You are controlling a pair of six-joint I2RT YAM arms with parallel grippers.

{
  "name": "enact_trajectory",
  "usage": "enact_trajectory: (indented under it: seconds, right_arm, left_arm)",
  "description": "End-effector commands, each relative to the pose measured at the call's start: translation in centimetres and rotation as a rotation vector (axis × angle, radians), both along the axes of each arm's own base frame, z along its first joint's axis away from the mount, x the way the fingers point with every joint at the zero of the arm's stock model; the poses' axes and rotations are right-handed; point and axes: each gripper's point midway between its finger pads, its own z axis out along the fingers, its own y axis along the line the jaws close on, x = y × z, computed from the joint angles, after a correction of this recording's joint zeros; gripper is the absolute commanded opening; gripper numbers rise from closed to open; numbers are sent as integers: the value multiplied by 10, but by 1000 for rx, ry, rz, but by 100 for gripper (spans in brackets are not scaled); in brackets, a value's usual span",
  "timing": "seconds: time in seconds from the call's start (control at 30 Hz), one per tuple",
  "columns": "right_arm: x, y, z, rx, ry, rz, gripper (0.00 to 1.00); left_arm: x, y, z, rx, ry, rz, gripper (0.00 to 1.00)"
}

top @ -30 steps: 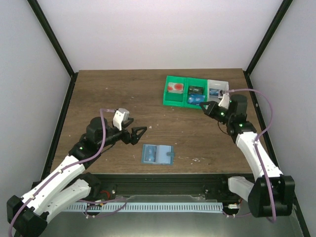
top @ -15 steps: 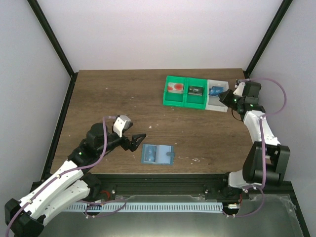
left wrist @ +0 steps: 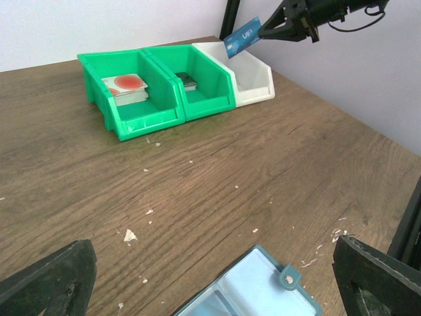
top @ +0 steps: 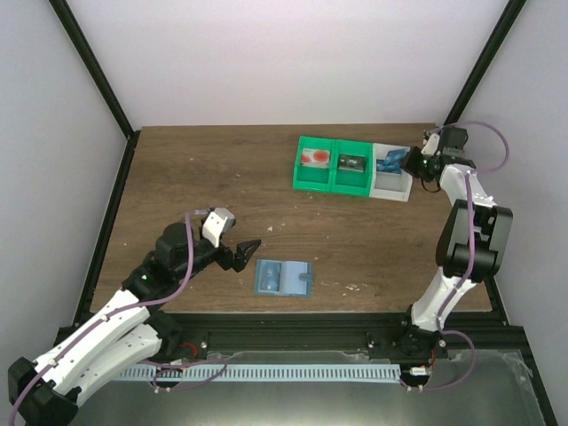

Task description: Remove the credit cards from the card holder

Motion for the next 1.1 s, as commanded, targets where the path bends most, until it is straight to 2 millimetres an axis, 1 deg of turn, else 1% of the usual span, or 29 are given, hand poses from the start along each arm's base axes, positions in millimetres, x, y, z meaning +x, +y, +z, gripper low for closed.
enact_trajectory:
  seconds: [0.0, 0.13, 0.33, 0.47, 0.67, 0.73, 0.83, 0.93, 1.07]
  right_arm:
    - [13, -9, -6, -19, 30, 15, 0]
    - [21, -10, -20, -6, 66, 28, 0]
    - [38, -10, -33, 4, 78, 53, 0]
    - [48, -8, -40, 31, 86, 76, 1]
    - [58, -13, -41, 10, 72, 69, 4]
    - [61, -10, -44, 29, 84, 81, 5]
    - [65, -6, -55, 67, 112, 103, 5]
    - [66, -9, -66, 60, 136, 90, 5]
    - [72, -18, -74, 28, 144, 51, 5]
  left_arm:
    - [-1, 0, -1, 9, -22, -5, 100]
    - [-1, 0, 0, 11, -31, -6, 100]
    - [0, 1, 0, 18, -37, -1, 100]
    - [0, 1, -5, 28, -21, 0, 100]
    - [1, 3, -5, 34, -23, 12, 100]
    - [1, 3, -7, 39, -18, 12, 100]
    - [1, 2, -8, 41, -16, 11, 100]
    - [2, 2, -9, 45, -15, 12, 100]
    - [2, 2, -10, 48, -10, 12, 100]
